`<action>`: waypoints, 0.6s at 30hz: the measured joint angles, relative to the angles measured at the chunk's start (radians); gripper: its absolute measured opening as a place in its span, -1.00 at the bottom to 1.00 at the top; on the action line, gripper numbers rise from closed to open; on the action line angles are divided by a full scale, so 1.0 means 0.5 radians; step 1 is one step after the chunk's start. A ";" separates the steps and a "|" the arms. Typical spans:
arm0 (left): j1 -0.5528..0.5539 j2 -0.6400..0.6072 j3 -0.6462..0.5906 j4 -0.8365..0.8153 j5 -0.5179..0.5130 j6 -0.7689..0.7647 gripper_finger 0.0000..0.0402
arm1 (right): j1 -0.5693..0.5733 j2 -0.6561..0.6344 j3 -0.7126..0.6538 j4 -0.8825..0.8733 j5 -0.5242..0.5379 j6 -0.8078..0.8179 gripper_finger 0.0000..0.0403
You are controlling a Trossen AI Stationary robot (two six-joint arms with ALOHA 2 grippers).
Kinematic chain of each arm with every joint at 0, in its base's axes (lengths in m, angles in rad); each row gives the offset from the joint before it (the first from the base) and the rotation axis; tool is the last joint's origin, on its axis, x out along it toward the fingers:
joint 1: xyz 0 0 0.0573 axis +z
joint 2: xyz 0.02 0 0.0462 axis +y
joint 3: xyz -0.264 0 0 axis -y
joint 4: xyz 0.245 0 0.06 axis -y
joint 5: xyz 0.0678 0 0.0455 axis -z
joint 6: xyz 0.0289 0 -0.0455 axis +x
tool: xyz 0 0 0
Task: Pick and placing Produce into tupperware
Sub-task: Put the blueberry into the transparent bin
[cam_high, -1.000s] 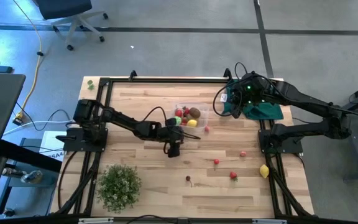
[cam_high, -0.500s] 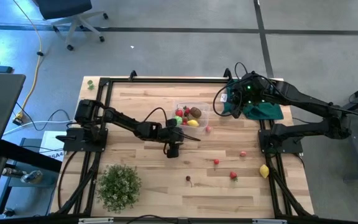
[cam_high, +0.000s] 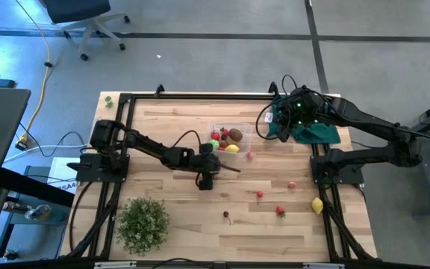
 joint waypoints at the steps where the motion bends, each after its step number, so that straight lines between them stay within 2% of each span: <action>1: -0.005 0.000 0.000 0.000 -0.001 0.008 -0.12 | 0.000 -0.001 0.000 0.000 0.000 0.000 -1.00; 18: -0.031 0.002 -0.001 0.036 -0.123 0.110 -0.12 | 0.001 0.000 0.000 0.000 0.000 0.000 -1.00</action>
